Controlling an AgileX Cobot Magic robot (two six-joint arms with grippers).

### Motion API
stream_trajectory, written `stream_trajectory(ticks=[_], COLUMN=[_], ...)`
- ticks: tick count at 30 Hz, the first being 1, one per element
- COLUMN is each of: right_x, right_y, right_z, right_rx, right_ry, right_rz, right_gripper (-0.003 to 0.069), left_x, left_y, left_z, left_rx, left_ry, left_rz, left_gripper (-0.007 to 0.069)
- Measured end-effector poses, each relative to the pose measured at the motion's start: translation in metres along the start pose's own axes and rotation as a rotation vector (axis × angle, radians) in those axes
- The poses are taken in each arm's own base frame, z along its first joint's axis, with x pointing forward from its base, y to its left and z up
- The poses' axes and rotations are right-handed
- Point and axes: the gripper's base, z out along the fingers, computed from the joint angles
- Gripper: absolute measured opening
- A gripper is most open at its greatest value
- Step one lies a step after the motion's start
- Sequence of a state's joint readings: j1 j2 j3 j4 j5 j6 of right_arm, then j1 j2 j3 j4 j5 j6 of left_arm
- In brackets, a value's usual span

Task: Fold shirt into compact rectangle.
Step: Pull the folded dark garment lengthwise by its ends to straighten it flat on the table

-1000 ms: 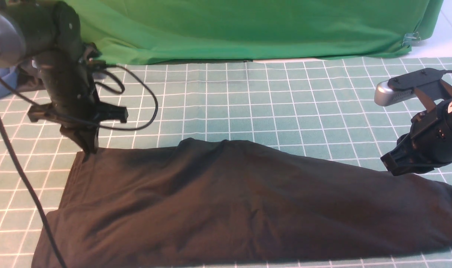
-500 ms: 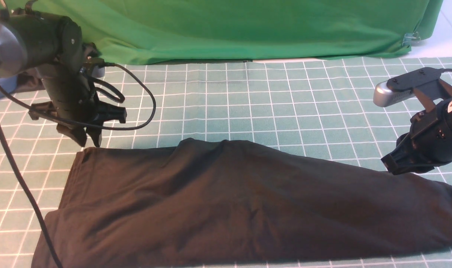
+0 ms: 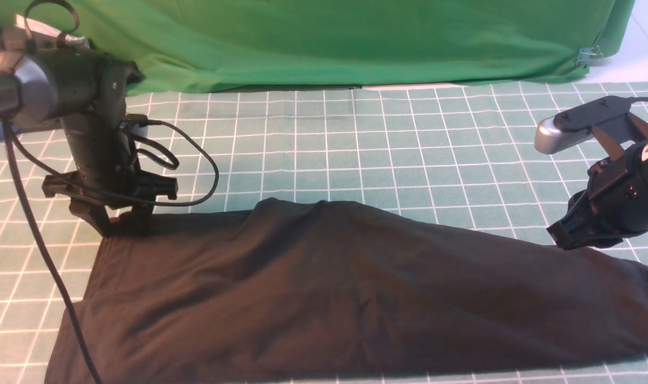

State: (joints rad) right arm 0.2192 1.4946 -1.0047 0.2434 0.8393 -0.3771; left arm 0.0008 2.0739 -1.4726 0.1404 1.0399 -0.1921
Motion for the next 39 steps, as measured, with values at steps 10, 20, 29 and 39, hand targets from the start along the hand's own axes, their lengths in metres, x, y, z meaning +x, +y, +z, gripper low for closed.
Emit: stream_trajectory(ticks=[10,20,29,39], right_x=[-0.001,-0.001,-0.001,0.006], right_y=[0.000,-0.001,-0.001,-0.023], right_z=[0.000,0.000,0.000,-0.019], right_rx=[0.005,0.006,0.006,0.110], right_ry=[-0.013,-0.014,-0.016,0.013], right_rz=[-0.001,-0.001,-0.002,0.056], right_gripper=[0.0021,0.0023,0.0027,0.0048], left_x=[0.001,0.003,0.000,0.002], left_y=[-0.002,0.020,0.026,0.033], left_z=[-0.001,-0.037,-0.036,-0.047], left_rx=[0.038,-0.031,-0.023,-0.082], left_ry=[0.007,-0.087,-0.119,-0.116], left_rz=[0.104,0.085,0.059,0.038], left_gripper=[0.0012,0.0011,0.0019,0.0255])
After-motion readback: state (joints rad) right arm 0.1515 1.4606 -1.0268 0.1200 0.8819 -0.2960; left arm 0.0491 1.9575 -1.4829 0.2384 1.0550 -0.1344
